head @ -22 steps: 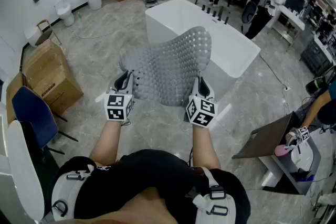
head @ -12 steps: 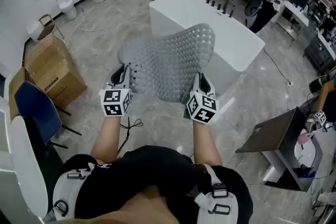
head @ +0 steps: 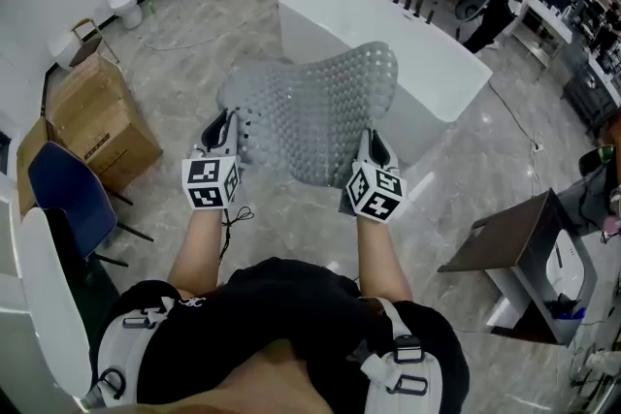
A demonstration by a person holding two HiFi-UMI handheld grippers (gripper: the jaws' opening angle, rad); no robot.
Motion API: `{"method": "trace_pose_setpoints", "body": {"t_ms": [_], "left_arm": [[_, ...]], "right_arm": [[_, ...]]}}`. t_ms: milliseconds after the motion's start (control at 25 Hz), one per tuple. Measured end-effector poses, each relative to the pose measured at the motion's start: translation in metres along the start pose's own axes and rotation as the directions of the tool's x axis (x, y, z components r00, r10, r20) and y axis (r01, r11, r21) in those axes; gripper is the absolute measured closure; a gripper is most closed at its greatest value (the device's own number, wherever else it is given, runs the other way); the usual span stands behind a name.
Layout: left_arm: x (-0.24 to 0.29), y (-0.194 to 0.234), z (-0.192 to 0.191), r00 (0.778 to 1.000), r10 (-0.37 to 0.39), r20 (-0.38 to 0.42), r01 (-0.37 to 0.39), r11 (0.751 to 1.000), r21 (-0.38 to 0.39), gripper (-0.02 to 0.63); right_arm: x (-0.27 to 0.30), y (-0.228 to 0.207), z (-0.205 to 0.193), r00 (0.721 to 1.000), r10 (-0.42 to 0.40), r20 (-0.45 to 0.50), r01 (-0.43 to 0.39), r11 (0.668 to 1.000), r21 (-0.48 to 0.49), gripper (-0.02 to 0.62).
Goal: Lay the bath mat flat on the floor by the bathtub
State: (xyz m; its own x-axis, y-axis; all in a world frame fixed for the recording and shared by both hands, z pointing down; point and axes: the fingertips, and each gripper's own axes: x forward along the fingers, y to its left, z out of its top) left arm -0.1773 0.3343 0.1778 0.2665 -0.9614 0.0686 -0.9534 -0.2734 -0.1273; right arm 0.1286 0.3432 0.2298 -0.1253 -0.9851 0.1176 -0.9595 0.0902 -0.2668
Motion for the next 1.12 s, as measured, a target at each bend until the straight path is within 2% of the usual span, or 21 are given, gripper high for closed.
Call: {"method": "trace_pose_setpoints", "body": {"t_ms": [400,680,1120], "left_arm": [[-0.018,0.041,-0.014,1.0,-0.02,0.0,0.02,1.0,-0.007,0.565],[-0.024,0.071,-0.02,0.998,-0.056,0.015,0.056,0.998,0.006,0.565],[0.01,0.104,-0.031,0.997,-0.074,0.025,0.073,0.997,0.009,0.565]], "right_arm": [[-0.003,0.043,-0.019,1.0,-0.011,-0.01,0.011,1.0,0.011,0.561],[-0.004,0.074,-0.018,0.999,-0.037,0.034,0.037,0.999,-0.009,0.561],[0.035,0.087,-0.016,0.996,-0.059,0.065,0.061,0.998,-0.031,0.561]]}}
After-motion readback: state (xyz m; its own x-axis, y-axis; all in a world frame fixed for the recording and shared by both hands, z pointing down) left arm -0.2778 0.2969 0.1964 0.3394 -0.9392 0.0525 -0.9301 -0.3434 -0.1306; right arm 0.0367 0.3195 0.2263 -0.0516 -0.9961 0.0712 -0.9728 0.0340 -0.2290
